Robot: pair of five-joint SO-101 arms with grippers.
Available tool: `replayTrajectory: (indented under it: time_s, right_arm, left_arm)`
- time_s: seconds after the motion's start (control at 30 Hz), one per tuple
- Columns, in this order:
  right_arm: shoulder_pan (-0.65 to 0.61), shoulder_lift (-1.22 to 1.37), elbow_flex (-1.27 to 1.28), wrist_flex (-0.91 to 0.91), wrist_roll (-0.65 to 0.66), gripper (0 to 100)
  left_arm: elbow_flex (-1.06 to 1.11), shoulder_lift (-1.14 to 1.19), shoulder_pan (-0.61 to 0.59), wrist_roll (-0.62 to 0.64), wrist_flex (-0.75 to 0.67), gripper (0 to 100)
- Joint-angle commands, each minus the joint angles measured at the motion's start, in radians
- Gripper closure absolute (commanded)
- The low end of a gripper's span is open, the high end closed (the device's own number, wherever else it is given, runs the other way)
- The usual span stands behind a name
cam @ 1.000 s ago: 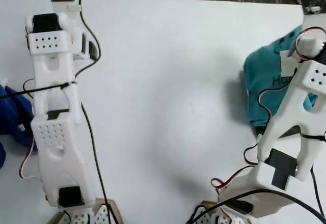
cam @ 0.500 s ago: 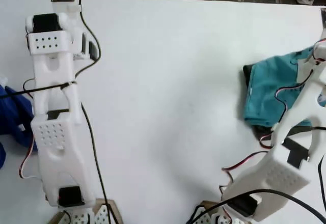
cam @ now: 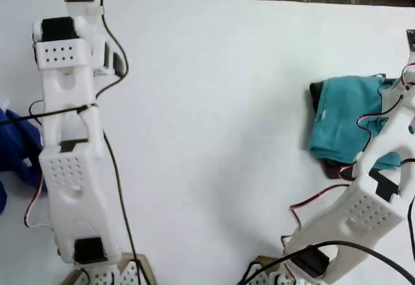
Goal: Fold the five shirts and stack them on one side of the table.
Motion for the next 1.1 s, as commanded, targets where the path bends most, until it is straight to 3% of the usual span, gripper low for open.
replayTrajectory:
  time_s: [0.0, 0.13, 0.33, 0.6, 0.8, 1.07]
  right_arm:
    - [0.010, -0.013, -0.051, -0.035, 0.005, 72.1]
    - [0.010, -0.013, -0.109, -0.041, -0.014, 68.0]
    - [-0.002, 0.021, -0.259, -0.104, -0.181, 68.0]
    - [-0.073, 0.243, -0.265, -0.087, -0.180, 68.0]
    - [-0.005, 0.249, -0.265, -0.012, -0.183, 68.0]
    - [0.024, 0.294, -0.265, -0.137, -0.180, 68.0]
  left_arm:
    - [-0.002, -0.064, 0.008, 0.006, 0.012, 75]
    - [-0.001, -0.064, 0.003, 0.006, 0.014, 75]
    - [-0.001, -0.064, 0.009, 0.006, 0.014, 75]
    - [-0.001, -0.064, 0.005, 0.006, 0.015, 75]
    - [-0.001, -0.066, 0.003, 0.005, 0.015, 75]
    - [-0.001, -0.064, 0.032, 0.005, 0.012, 75]
